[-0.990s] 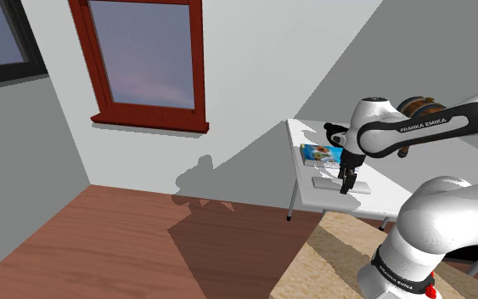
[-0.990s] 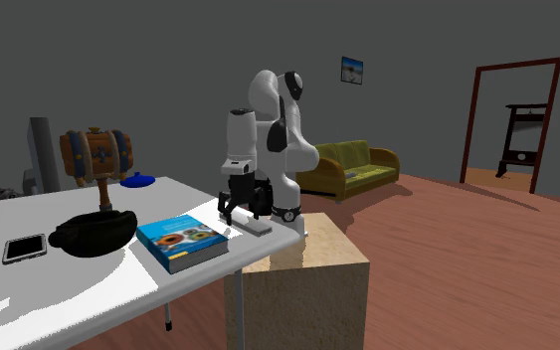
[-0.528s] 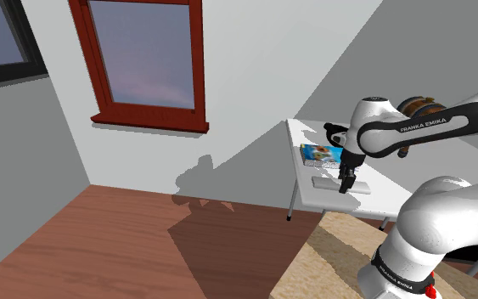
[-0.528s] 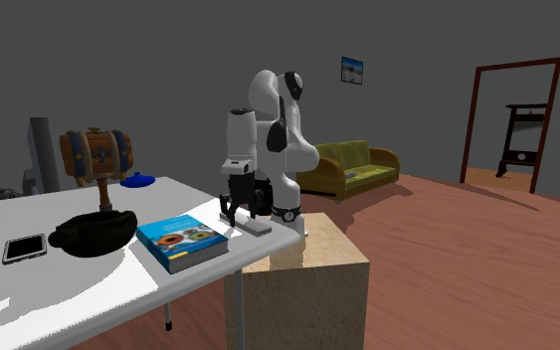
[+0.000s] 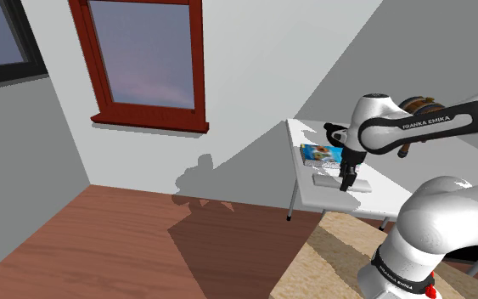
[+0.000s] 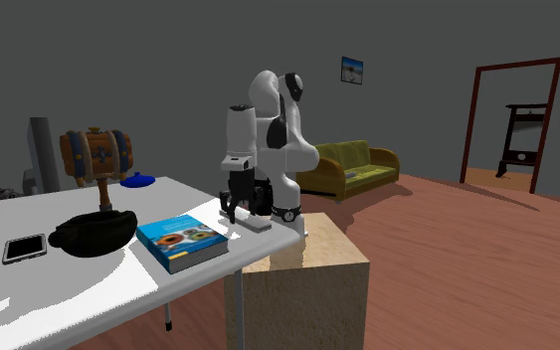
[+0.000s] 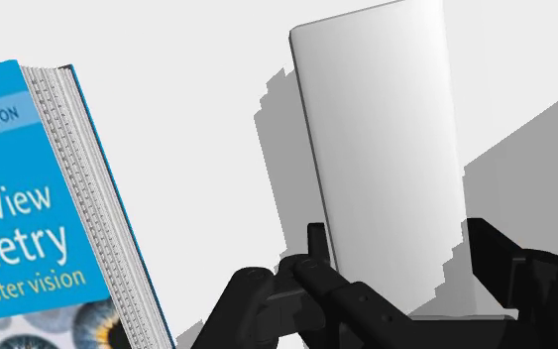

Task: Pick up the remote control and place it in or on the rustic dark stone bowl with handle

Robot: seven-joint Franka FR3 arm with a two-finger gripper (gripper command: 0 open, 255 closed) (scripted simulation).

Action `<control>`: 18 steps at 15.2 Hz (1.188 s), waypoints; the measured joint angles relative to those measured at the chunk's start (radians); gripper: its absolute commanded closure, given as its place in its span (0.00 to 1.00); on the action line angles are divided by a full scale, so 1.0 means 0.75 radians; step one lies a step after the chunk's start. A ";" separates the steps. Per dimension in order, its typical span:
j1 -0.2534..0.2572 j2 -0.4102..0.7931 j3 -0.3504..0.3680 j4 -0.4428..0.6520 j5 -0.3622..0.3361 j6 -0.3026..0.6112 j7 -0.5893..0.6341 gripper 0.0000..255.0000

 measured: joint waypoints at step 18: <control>0.040 -0.190 0.139 0.225 0.140 -0.409 -0.019 1.00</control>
